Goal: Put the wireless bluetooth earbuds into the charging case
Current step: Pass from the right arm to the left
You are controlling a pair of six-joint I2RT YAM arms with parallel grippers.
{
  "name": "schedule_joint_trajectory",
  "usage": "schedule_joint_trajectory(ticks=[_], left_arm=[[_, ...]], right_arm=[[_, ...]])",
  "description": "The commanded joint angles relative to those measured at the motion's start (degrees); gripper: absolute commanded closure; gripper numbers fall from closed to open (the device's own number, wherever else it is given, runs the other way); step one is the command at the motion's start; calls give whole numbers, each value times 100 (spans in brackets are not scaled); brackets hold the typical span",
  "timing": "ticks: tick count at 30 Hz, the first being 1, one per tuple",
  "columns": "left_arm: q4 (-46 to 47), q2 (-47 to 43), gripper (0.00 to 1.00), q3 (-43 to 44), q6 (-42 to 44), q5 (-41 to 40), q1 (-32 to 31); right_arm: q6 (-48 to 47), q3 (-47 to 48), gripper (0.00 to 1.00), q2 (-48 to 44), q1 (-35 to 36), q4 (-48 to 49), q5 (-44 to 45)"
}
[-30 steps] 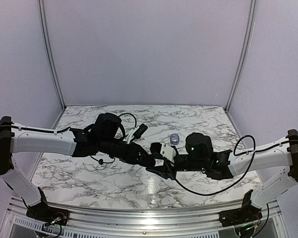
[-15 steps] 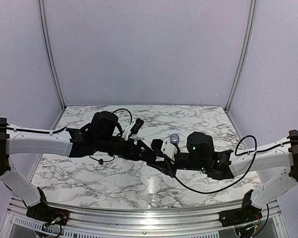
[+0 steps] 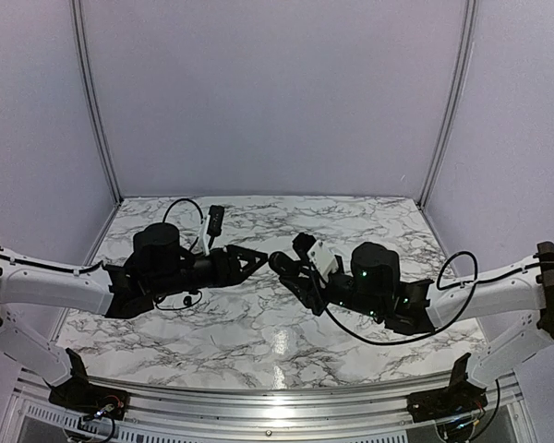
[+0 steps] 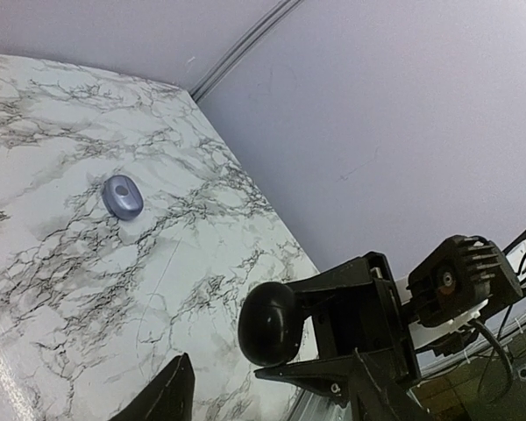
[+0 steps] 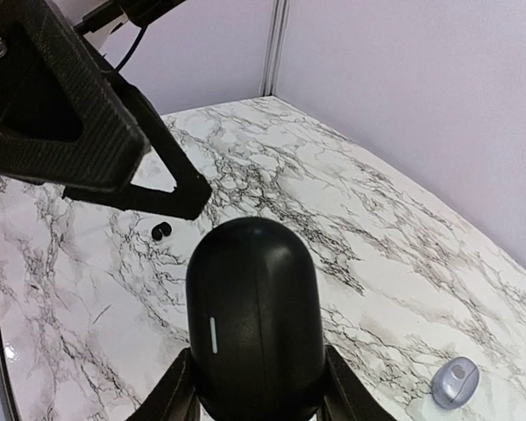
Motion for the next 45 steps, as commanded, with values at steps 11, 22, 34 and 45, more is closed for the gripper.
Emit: schedule_joint_trajectory(ticks=[11,22,34,45], left_arm=[[853,549,50,270,30,-330,-190],[-254,488,48,697,622,598,-102],[-4564,540,46,2133,2478,2470,133],[-4697,757,49,2028,2076,3698,117]], right_arm=[[444,56,71,-96,44,365,-65],[-464,18,71,-260,43,-108,-1043],[-1626,-121,79,-987,222,-1206,-2302],[-1919,337,82,-386,1139,-2086,-1383]])
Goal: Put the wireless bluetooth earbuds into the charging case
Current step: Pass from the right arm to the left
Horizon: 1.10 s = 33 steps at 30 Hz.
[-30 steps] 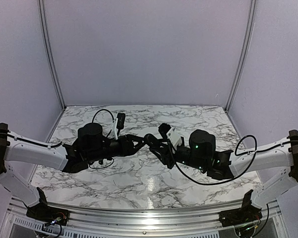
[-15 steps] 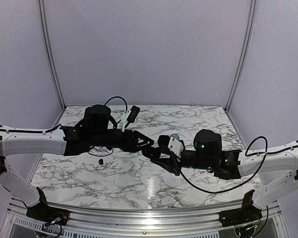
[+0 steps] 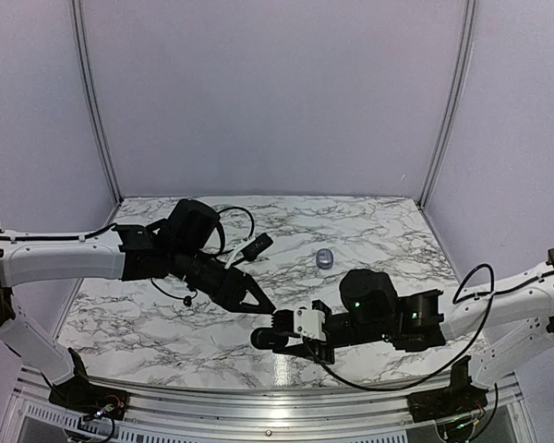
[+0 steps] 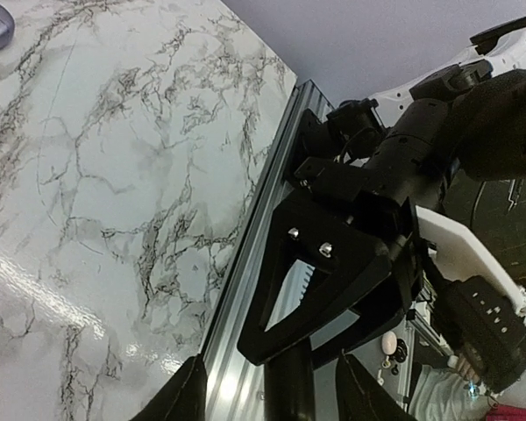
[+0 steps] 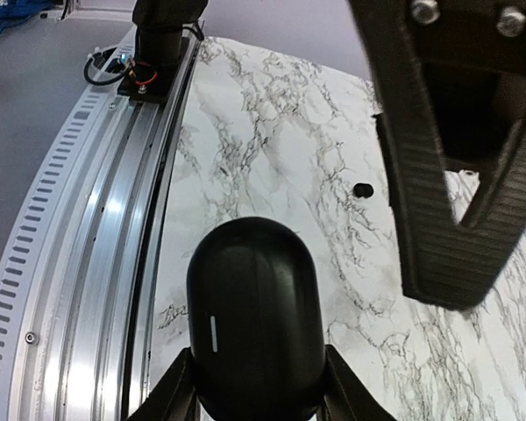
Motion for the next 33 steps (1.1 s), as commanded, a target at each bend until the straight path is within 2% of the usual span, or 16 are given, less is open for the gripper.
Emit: schedule_joint_trajectory(ticks=[1,14,19,24,26,27,28,29,33], left_arm=[[-299,156,49,-63,-30,605,-14],[-909,559,52,-24,336,553,-239],[-949,611,62,22,416,548,-249],[-961,588,77,16,481,496,-249],[-961,550,82,32,537,444,-249],[-966,520,84,47,569,410,-249],[-958,482,86,64,608,302,-249],[-941,423,87,76,668,216,-249],[-634,75,90,16,943,-248,-249]], right_arm=[[-149,339,82,149,178,-354,371],[-276,571,83,327,249,-671,734],[-291,583,83,346,269,-651,806],[-278,548,81,313,271,-559,948],[-225,513,74,281,269,-512,1038],[-203,487,66,245,269,-475,1045],[-108,452,54,184,269,-423,1046],[-36,389,47,99,269,-325,1217],[213,106,28,-362,185,63,1272]])
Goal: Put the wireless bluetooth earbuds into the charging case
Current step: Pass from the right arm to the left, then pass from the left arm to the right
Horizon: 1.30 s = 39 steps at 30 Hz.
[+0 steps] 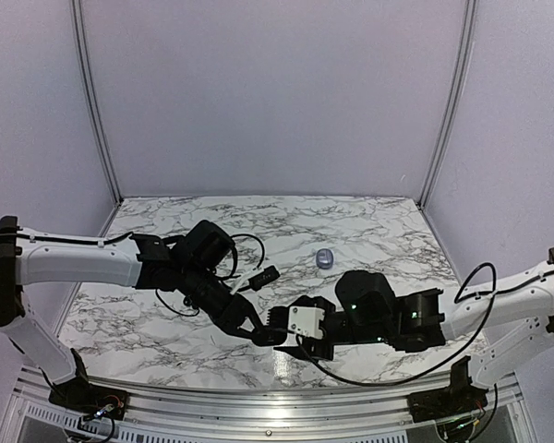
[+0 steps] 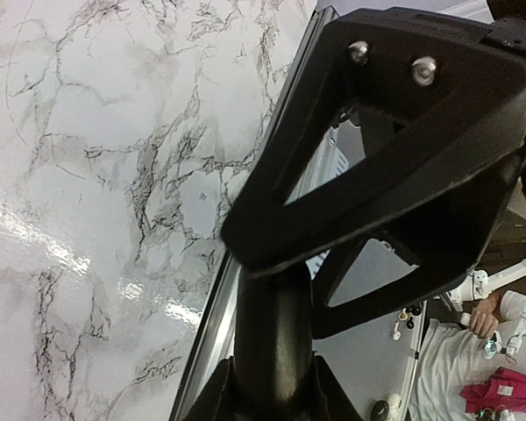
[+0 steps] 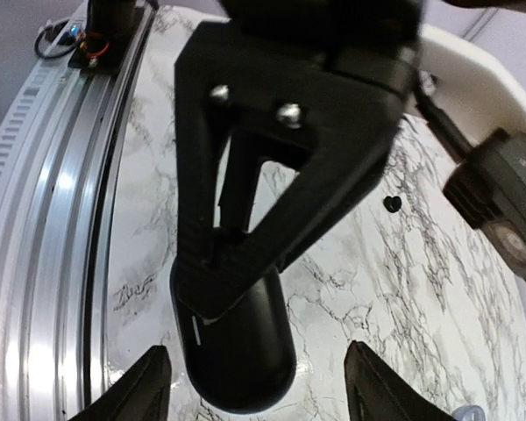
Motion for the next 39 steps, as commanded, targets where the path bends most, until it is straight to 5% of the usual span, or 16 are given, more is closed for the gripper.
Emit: schedule_joint_trajectory(ticks=[1,8,15,24,32,39], left_arm=[[414,-536,90,-7,341,-548,5],[2811,-1535,91,-1113,320,-1217,5],[3042,-1791,90,-1114,1422,-1752,-174],[3239,-1747,90,-1071,2210,-1582,-268],[3236,-1466,91,-1004,1998,-1309,-261],[3238,-1132,90,-855,1751,-1175,-224]], right_arm=[[369,-205,26,-624,-94,625,181],[1450,-856,2,-1623,-1192,1570,-1521],[2562,-1109,2,-1577,-1964,2486,-3109],[3257,-561,28,-500,-2197,2865,-4656],[2982,-155,34,-196,-2221,2505,-4705],[3039,-58,55,99,-2338,2672,-4958]])
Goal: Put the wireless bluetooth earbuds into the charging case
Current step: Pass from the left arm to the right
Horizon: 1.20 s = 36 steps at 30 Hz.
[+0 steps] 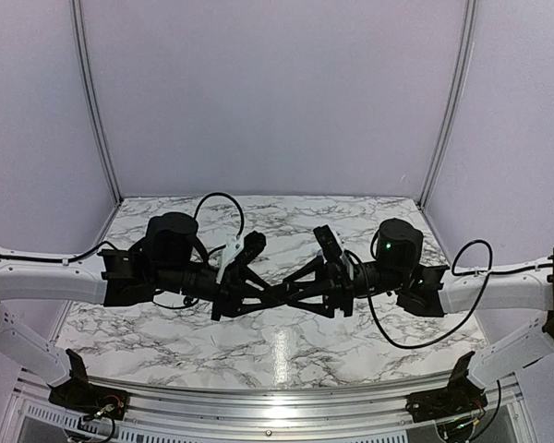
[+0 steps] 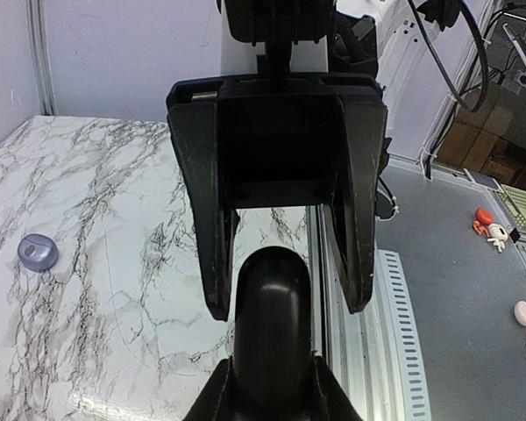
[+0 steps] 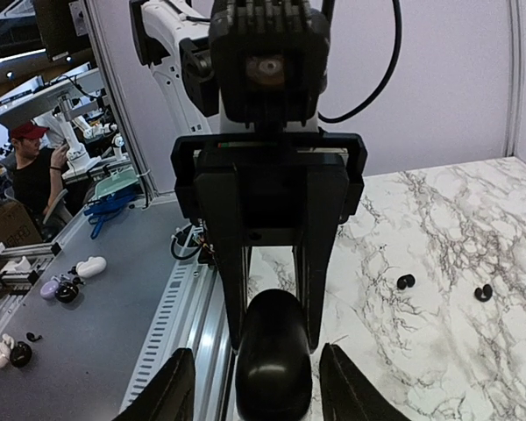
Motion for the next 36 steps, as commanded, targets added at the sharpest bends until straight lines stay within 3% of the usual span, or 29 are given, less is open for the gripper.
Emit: schedule_joint_trajectory(ticks=[1,10,29,36], left_arm=[[210,150,90,227,-167,195,27],[608,409,92,287,-633,565,195],[918,523,93,234,-1009,839,344],[918,563,94,204,-1005,850,353]], right_arm=[[52,159,57,157,-81,136,-245],[90,-16,54,323,-93,406,-351],[182,-178,70,384,-247,552,-249],[219,-147,69,318,-263,570,-296]])
